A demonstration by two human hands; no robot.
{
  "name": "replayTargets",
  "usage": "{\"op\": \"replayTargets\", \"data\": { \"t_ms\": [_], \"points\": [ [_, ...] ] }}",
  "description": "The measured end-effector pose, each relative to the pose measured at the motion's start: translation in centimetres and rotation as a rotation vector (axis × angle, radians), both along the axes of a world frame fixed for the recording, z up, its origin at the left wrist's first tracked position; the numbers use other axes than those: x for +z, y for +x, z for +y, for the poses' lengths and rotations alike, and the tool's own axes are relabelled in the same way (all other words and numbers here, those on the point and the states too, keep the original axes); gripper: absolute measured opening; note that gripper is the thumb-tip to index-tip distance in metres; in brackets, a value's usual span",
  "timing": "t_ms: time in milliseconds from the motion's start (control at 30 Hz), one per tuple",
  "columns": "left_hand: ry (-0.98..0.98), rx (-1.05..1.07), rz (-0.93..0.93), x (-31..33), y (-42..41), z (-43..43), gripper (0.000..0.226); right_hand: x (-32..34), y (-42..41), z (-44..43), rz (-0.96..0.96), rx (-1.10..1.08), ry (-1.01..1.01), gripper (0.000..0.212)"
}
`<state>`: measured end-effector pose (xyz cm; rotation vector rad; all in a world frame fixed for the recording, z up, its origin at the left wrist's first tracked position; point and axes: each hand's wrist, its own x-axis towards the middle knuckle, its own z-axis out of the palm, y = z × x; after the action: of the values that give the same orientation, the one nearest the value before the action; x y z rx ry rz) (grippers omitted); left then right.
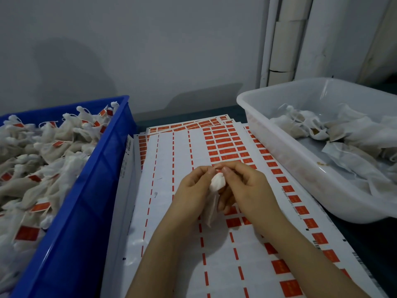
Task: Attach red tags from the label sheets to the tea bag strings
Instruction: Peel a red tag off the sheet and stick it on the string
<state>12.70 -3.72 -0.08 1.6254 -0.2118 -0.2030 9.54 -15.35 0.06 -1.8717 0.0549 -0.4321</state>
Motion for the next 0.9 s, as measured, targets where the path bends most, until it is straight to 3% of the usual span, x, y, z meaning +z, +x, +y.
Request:
{"op": "replayTargets", "data": {
  "t_ms": [233, 567, 767, 833, 900],
  "points": [
    [-0.024, 0.047, -0.005, 0.56, -0.22, -0.23, 0.017, 0.49, 0.04, -0.15, 0.145, 0.134, 0.275, 0.018],
    [-0.119, 0.097, 0.012, 0.32, 0.06, -0.38, 0.008, 0.14, 0.1, -0.88, 0.316, 0.209, 0.208, 0.016],
    [-0.055, 0.125, -0.071, 0.47, -0.09, -0.34, 0.017, 0.21, 0.17, -0.65, 0.277, 0.189, 0.312, 0.013],
    [0.021, 0.067, -0.092, 0.6, -0.23, -0.23, 0.031, 0.26, 0.27, -0.76, 0.24, 0.132, 0.369, 0.012],
    [0.099, -0.015, -0.08, 0.6, -0.42, -0.31, 0.027, 0.24, 0.37, -0.89, 0.215, 0.061, 0.402, 0.012]
  ]
}}
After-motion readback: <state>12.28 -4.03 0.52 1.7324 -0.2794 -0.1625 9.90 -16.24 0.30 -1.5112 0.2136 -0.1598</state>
